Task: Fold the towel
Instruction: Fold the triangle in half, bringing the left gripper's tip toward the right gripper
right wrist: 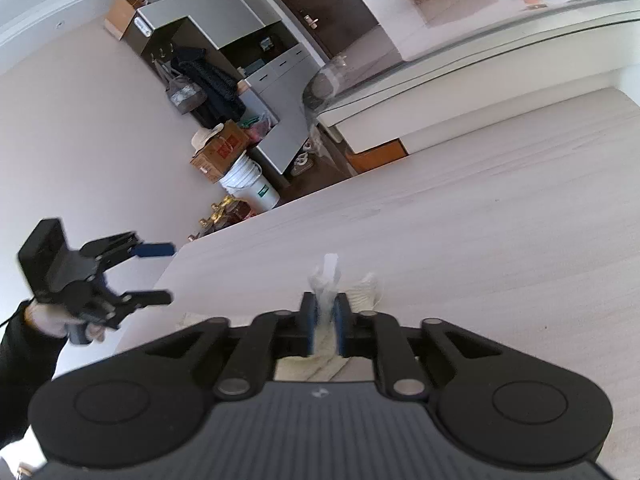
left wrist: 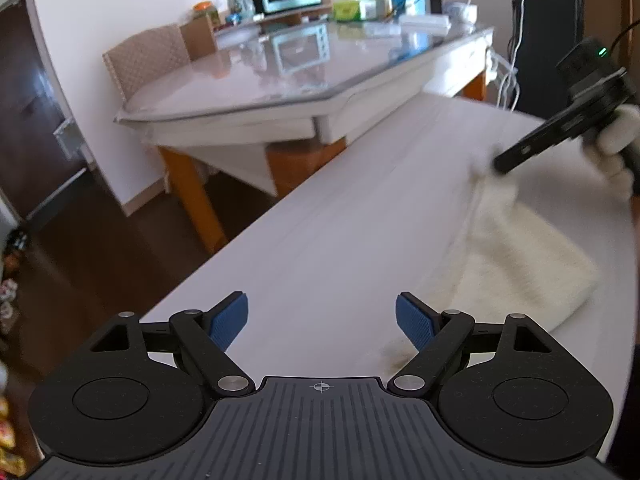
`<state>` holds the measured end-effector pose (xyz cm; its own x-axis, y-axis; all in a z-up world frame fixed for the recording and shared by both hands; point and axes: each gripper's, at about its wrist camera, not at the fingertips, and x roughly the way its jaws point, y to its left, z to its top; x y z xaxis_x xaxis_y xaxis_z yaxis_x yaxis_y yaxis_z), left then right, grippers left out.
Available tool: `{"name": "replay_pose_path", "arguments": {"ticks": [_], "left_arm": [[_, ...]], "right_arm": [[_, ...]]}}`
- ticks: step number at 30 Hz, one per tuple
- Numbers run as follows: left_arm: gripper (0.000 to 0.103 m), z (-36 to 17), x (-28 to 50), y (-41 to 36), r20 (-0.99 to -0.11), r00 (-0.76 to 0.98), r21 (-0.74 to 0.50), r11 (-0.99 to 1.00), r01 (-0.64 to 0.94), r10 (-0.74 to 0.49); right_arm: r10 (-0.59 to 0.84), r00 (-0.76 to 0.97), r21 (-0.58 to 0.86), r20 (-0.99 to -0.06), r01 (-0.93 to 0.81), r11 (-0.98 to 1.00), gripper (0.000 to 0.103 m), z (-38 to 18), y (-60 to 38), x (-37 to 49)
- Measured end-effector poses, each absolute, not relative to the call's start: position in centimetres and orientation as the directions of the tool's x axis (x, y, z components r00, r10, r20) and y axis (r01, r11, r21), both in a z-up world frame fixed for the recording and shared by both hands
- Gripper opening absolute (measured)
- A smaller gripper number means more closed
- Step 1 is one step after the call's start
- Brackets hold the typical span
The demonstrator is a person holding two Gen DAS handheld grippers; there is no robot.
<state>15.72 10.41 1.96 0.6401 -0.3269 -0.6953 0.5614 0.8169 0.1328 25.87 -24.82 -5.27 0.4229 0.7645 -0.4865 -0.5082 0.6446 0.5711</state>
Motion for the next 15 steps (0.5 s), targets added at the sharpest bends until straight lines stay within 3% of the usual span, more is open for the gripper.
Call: {"name": "replay_pose_path", "arguments": {"ticks": [9, 15], "left_arm": [[0.086, -1.0, 14.6, 8.5, -0.725, 0.629, 0.186, 0.799, 0.572, -0.281], [0.088, -1.7, 14.6, 8.5, -0.725, 0.641, 0.212, 0.802, 0.558, -0.254]], "right_arm": [[0.647, 0.592, 0.405, -0.481, -0.505, 0.763, 0.026, -3.1, -25.0, 23.7], [0.731, 0.495, 0.309, -0.469, -0.684, 0.661, 0.025, -2.3, -21.4, 20.7]]}}
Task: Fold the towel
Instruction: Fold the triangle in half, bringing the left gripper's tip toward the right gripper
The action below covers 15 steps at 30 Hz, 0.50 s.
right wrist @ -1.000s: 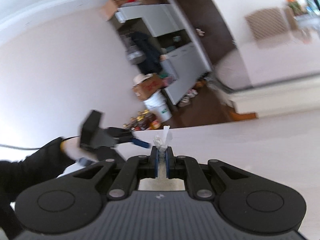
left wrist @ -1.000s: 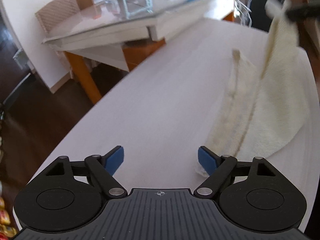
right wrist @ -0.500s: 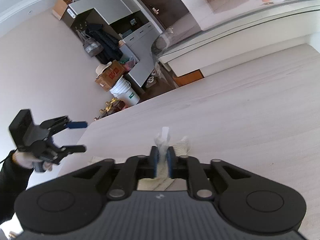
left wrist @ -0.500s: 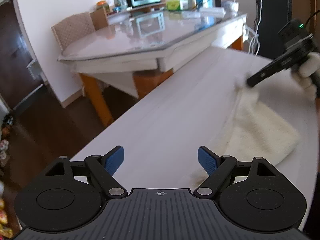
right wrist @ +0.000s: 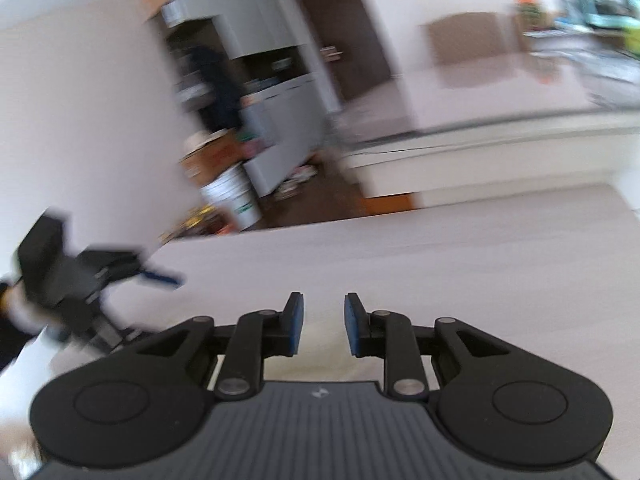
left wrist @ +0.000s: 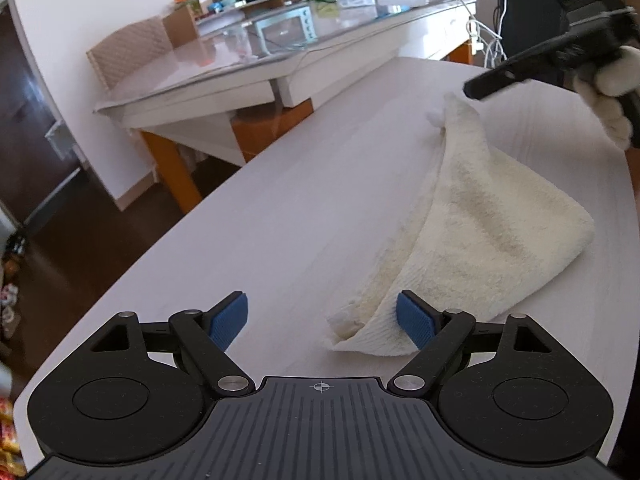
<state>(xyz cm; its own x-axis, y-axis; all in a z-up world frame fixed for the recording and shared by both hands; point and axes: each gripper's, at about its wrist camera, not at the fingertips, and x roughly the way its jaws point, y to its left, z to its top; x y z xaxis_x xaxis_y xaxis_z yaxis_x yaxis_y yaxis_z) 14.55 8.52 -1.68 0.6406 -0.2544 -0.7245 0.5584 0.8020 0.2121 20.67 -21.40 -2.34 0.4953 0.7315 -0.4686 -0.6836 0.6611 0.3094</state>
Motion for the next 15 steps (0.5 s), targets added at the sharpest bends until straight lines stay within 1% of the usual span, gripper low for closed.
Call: {"name": "replay_pose_path", "arguments": {"ticks": [2, 6, 10, 15], "left_arm": [[0.089, -1.8, 14.5, 8.6, -0.719, 0.650, 0.222, 0.804, 0.552, -0.248], [0.091, -2.1, 15.1, 8.8, -0.708, 0.668, 0.241, 0.810, 0.535, -0.230], [0.092, -2.2, 15.9, 9.3, -0.711, 0.660, 0.217, 0.817, 0.534, -0.242], [0.094, -2.4, 16.6, 9.8, -0.702, 0.665, 0.201, 0.825, 0.528, -0.254]], "right_arm": [[0.732, 0.474, 0.253, -0.490, -0.725, 0.640, 0.024, -2.4, -20.0, 20.1], [0.670, 0.470, 0.132, -0.574, -0.755, 0.642, 0.023, -3.7, -17.6, 20.0], [0.654, 0.466, 0.132, -0.596, -0.746, 0.652, 0.022, -4.2, -17.7, 19.6], [0.657, 0.470, 0.167, -0.590, -0.725, 0.669, 0.022, -3.6, -19.6, 18.5]]}}
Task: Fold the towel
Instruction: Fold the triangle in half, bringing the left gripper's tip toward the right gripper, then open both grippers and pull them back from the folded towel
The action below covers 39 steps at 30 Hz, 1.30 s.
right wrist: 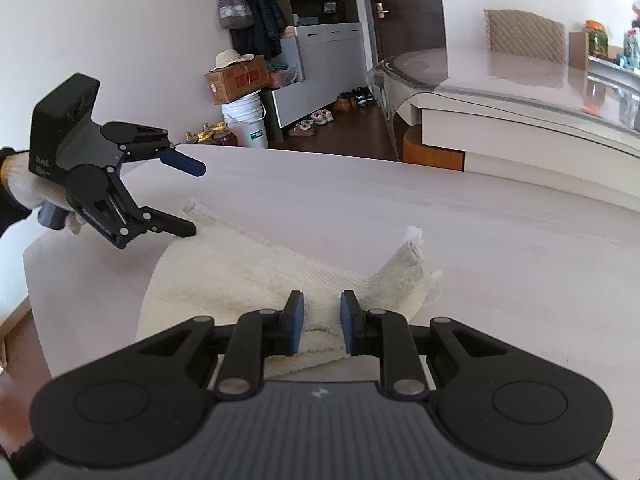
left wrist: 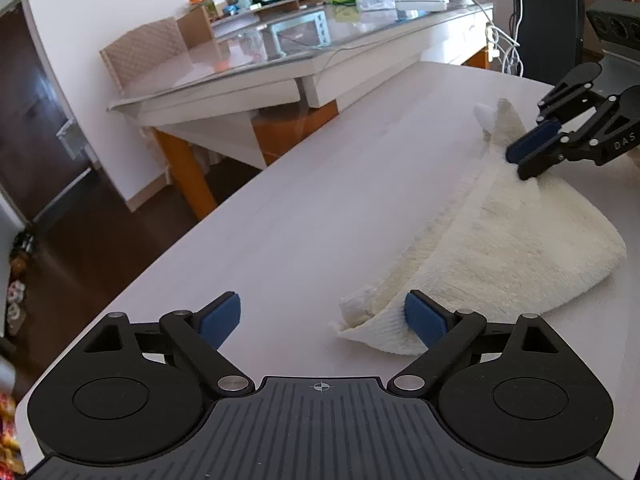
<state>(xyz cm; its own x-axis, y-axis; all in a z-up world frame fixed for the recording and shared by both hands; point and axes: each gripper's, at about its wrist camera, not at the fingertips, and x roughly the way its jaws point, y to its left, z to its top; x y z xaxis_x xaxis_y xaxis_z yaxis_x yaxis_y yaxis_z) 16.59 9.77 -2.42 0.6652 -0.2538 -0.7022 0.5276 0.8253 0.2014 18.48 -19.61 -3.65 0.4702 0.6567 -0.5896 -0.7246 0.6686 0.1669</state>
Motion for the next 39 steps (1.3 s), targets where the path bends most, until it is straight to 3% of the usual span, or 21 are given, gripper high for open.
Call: {"name": "replay_pose_path", "arguments": {"ticks": [4, 8, 16, 20, 31, 33, 37, 39], "left_arm": [[0.094, -2.4, 17.0, 9.8, -0.703, 0.668, 0.208, 0.828, 0.521, -0.244], [0.094, -2.3, 17.2, 9.6, -0.707, 0.667, 0.223, 0.821, 0.526, -0.235], [0.094, -2.2, 16.9, 9.5, -0.712, 0.672, 0.201, 0.857, 0.474, -0.205], [0.092, -1.6, 16.2, 9.8, -0.707, 0.682, 0.147, 0.904, 0.401, -0.188], [0.094, -0.5, 7.9, 10.2, -0.655, 0.752, 0.025, 0.993, 0.117, -0.073], [0.094, -0.4, 6.0, 9.4, -0.642, 0.765, 0.030, 0.995, 0.095, -0.054], [0.096, -0.3, 3.5, 7.9, -0.622, 0.781, -0.009, 0.999, 0.053, -0.047], [0.097, -0.4, 2.6, 7.1, -0.620, 0.784, -0.008, 0.999, 0.038, -0.035]], "right_arm": [[0.652, 0.520, 0.194, -0.552, -0.680, 0.707, 0.022, -2.5, -21.6, 18.4], [0.618, 0.536, 0.187, -0.575, -0.649, 0.738, 0.015, -3.0, -22.6, 19.0], [0.604, 0.546, 0.189, -0.580, -0.631, 0.752, 0.016, -3.0, -22.8, 18.0], [0.610, 0.569, 0.201, -0.551, -0.619, 0.759, 0.041, -1.5, -23.1, 16.3], [0.612, 0.564, 0.201, -0.555, -0.623, 0.756, 0.050, -0.8, -23.1, 8.1], [0.605, 0.566, 0.194, -0.560, -0.620, 0.760, 0.058, -0.9, -22.9, 6.3], [0.565, 0.582, 0.137, -0.586, -0.616, 0.776, 0.059, -1.1, -22.4, 4.4], [0.539, 0.602, 0.105, -0.589, -0.604, 0.790, 0.067, -1.0, -22.4, 3.5]]}}
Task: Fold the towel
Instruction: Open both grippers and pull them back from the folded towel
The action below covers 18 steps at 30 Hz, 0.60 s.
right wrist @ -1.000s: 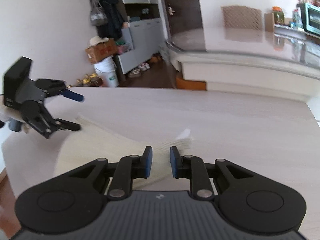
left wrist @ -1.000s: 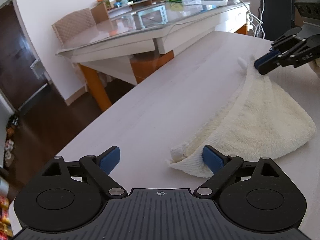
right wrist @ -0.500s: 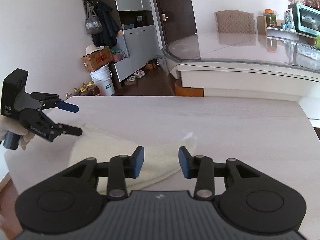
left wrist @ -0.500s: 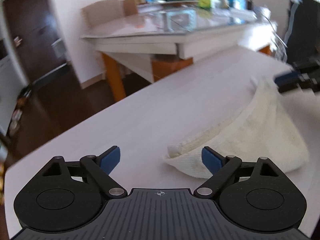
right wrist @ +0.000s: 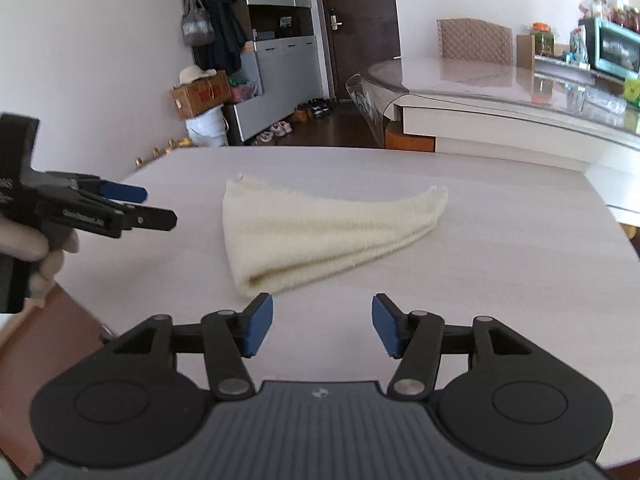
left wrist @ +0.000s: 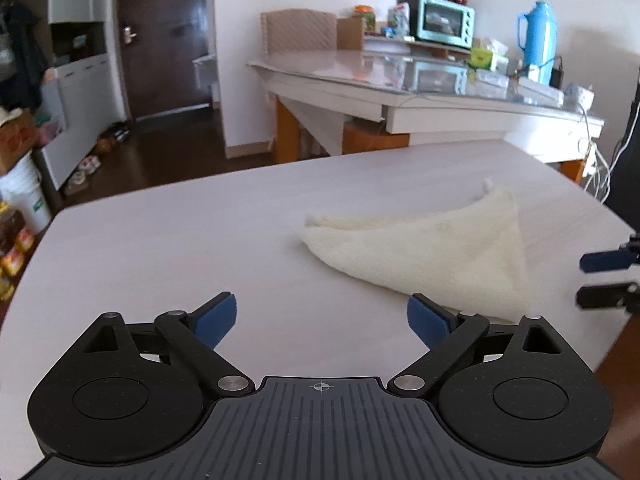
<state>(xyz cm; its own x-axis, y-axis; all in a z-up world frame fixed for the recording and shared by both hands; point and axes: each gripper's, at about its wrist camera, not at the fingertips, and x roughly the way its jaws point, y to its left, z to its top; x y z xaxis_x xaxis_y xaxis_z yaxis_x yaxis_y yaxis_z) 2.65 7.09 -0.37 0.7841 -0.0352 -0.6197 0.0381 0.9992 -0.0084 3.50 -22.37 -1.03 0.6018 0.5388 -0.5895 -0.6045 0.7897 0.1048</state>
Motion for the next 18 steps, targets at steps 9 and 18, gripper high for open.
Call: {"name": "replay_pose_path", "arguments": {"ticks": [9, 18], "left_arm": [[0.101, -1.0, -0.4, 4.6, -0.628, 0.778, -0.018, 1.000, 0.026, -0.031], [0.103, -1.3, -2.3, 3.4, -0.647, 0.762, 0.005, 1.000, 0.017, -0.009]], "right_arm": [[0.518, 0.630, 0.097, -0.579, -0.578, 0.810, 0.089, -0.2, -23.4, 1.1], [0.508, 0.655, 0.109, -0.560, -0.549, 0.828, 0.093, 0.2, -23.7, 0.4]]}}
